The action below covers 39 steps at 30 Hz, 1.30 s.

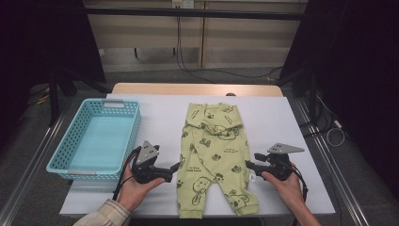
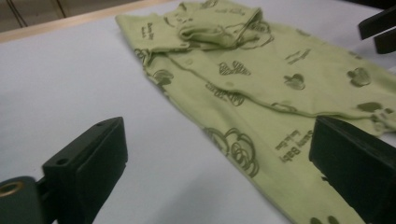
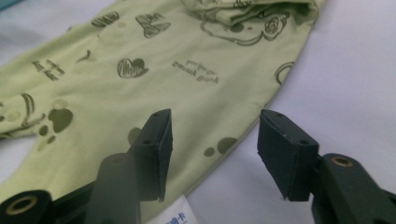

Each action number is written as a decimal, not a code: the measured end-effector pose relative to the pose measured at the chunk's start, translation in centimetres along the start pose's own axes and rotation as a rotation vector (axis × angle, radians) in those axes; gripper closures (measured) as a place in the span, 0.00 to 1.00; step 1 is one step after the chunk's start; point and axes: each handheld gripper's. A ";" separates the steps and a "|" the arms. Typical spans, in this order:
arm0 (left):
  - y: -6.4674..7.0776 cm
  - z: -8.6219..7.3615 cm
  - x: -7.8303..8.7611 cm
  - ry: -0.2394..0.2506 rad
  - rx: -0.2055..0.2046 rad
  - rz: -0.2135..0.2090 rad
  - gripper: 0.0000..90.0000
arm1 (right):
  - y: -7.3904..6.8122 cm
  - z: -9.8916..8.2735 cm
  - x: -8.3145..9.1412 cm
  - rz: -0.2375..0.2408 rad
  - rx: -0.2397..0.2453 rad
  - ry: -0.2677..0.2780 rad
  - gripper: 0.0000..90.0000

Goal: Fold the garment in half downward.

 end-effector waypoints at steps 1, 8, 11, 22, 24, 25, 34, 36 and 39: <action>0.1 0.0 -0.3 -0.006 0.027 -0.008 0.06 | 0.1 -0.1 -0.2 -0.001 0.006 -0.002 0.52; -0.4 -0.4 -1.9 -0.153 0.045 -0.021 0.19 | -0.6 -0.3 -0.7 -0.016 0.022 -0.039 0.57; -0.4 -0.8 -2.3 -0.172 0.058 -0.030 0.21 | -0.6 -0.5 -1.2 -0.020 0.021 -0.072 0.58; 0.4 -0.6 -3.4 -0.189 0.022 -0.077 0.48 | -0.1 -0.2 -1.7 -0.022 0.042 -0.110 0.98; 0.5 -0.5 -3.5 -0.207 0.013 -0.092 0.49 | -0.2 -0.1 -1.6 -0.036 0.052 -0.114 0.99; 0.8 -0.5 -3.7 -0.209 0.000 -0.105 0.50 | -0.2 -0.1 -1.4 -0.046 0.051 -0.120 1.00; 1.6 -0.6 -4.1 -0.225 -0.025 -0.139 0.82 | 0.2 -0.8 -0.1 -0.063 0.043 -0.114 1.00; 1.6 -0.5 -4.0 -0.238 -0.032 -0.156 0.97 | 0.1 -0.9 -0.1 -0.060 0.055 -0.120 1.00; 1.8 -0.6 -3.9 -0.228 -0.031 -0.163 0.98 | 0.2 -0.9 0.0 -0.055 0.054 -0.112 1.00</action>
Point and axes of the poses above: each handheld gripper's, and its own axes: x roughly backward along the jaws, z roughly out of its top, y roughly to its right, and after that the axes turned 1 degree about -z, right-handed
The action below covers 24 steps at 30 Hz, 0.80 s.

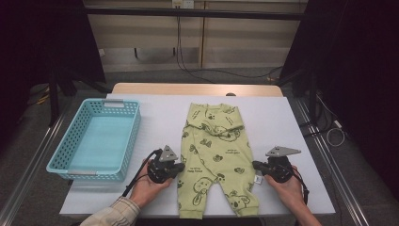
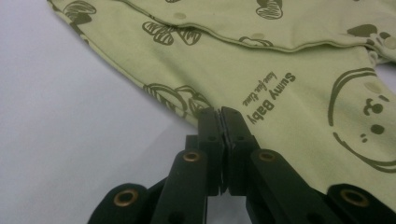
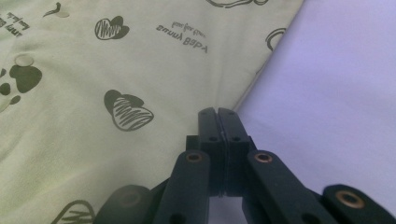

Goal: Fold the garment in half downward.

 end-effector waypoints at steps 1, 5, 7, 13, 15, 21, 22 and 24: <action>-0.1 0.0 0.2 -0.012 0.003 0.003 0.98 | -0.1 0.0 0.1 -0.001 0.001 -0.002 1.00; -0.1 -0.3 0.5 -0.015 0.012 -0.011 0.98 | -0.4 -0.4 0.6 0.011 0.001 -0.005 1.00; 0.1 -0.4 0.7 -0.019 0.006 -0.017 0.98 | -0.4 -0.5 0.8 0.015 0.007 0.000 1.00; 1.1 -1.1 1.3 0.000 -0.015 -0.084 0.98 | -0.9 -1.4 2.0 0.029 0.025 0.005 1.00; 1.4 -1.2 1.6 -0.002 -0.023 -0.090 0.98 | -1.1 -1.6 2.3 0.028 0.023 -0.007 1.00; 2.0 -1.4 2.1 -0.014 -0.022 -0.070 0.98 | -1.4 -2.1 3.0 0.046 0.023 0.003 1.00; 1.8 -1.6 2.1 -0.001 -0.021 -0.117 0.98 | -1.5 -2.2 3.0 0.051 0.026 0.001 1.00; 1.9 -1.7 2.4 0.004 -0.004 -0.117 0.98 | -1.8 -2.3 3.2 0.053 0.039 -0.006 1.00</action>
Point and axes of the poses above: each handheld gripper's, and its own axes: x roughly backward along the jaws, z roughly out of its top, y roughly to its right, and after that the axes turned 1 degree about -z, right-handed
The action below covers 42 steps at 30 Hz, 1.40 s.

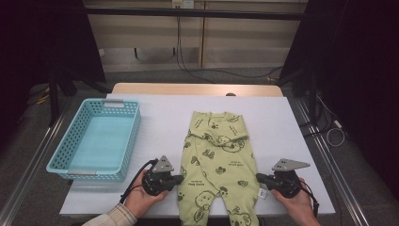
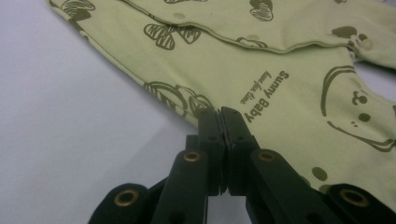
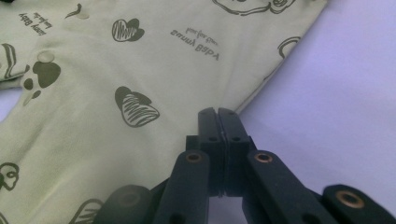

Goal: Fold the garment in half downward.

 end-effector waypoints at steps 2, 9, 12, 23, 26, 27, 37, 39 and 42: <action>0.3 0.0 0.4 -0.017 -0.002 0.032 0.98 | -0.2 -0.1 0.2 0.005 -0.007 0.004 1.00; 0.9 -0.5 1.0 -0.014 0.009 0.012 0.98 | -0.7 -0.5 0.7 0.023 0.003 0.005 1.00; 1.4 -0.7 1.4 0.022 0.002 -0.019 0.98 | -0.9 -0.6 1.0 0.033 -0.001 0.014 0.99; 1.4 -0.7 1.3 0.043 0.001 0.015 0.78 | -0.8 -0.8 0.9 0.047 -0.017 0.021 0.88; 1.1 -0.4 1.1 0.088 -0.008 0.042 0.63 | -0.6 -0.7 0.8 0.046 -0.029 0.041 0.78; 1.0 -0.3 1.0 0.094 0.000 0.061 0.58 | -0.6 -0.6 0.8 0.040 -0.034 0.043 0.71; -0.3 0.2 1.4 0.168 0.062 0.122 0.23 | 0.1 0.1 0.9 -0.010 -0.071 0.144 0.26; -0.6 0.4 1.3 0.181 0.055 0.124 0.20 | 0.1 0.3 0.9 -0.027 -0.078 0.163 0.22; -1.0 0.8 1.1 0.201 0.052 0.148 0.16 | 0.3 0.7 0.7 -0.040 -0.081 0.181 0.16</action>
Point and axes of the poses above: each handheld gripper's, and its own axes: x roughly backward along the jaws, z roughly out of its top, y roughly to its right, and after that the axes turned 1 degree about -z, right-handed
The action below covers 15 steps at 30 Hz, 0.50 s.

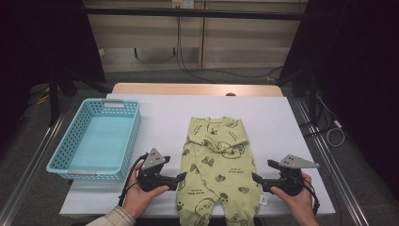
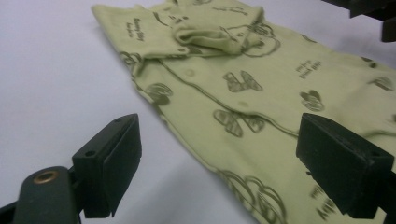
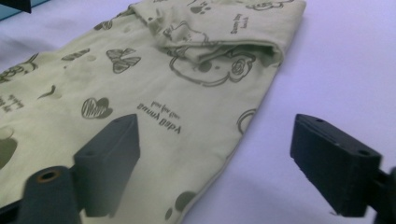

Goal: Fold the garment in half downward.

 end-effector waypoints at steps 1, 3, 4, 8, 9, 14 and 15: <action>-0.1 0.1 -0.2 -0.002 0.002 0.008 0.16 | 0.1 0.2 -0.1 0.004 -0.008 0.006 0.16; -0.5 0.4 -0.5 0.010 0.016 0.008 0.15 | 0.2 0.4 -0.3 0.003 -0.011 0.015 0.11; -0.7 0.6 -0.6 0.015 0.010 0.007 0.14 | 0.4 0.6 -0.4 0.005 -0.006 0.020 0.09; -1.1 1.3 -0.9 0.012 0.008 -0.002 0.13 | 0.8 1.2 -0.9 0.000 -0.030 0.039 0.07; -1.1 1.5 -0.9 0.019 0.001 -0.016 0.13 | 0.9 1.4 -1.0 0.001 -0.034 0.040 0.08; -1.3 2.2 -1.2 0.032 -0.027 -0.012 0.09 | 1.2 2.6 -1.8 -0.009 -0.035 0.062 0.08; -1.3 2.3 -1.3 0.049 -0.025 -0.019 0.07 | 1.2 2.8 -1.9 -0.012 -0.036 0.069 0.08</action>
Point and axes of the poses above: each handheld gripper's, and its own axes: x roughly backward along the jaws, z roughly out of its top, y roughly to its right, and after that the axes turned 1 degree about -z, right-handed
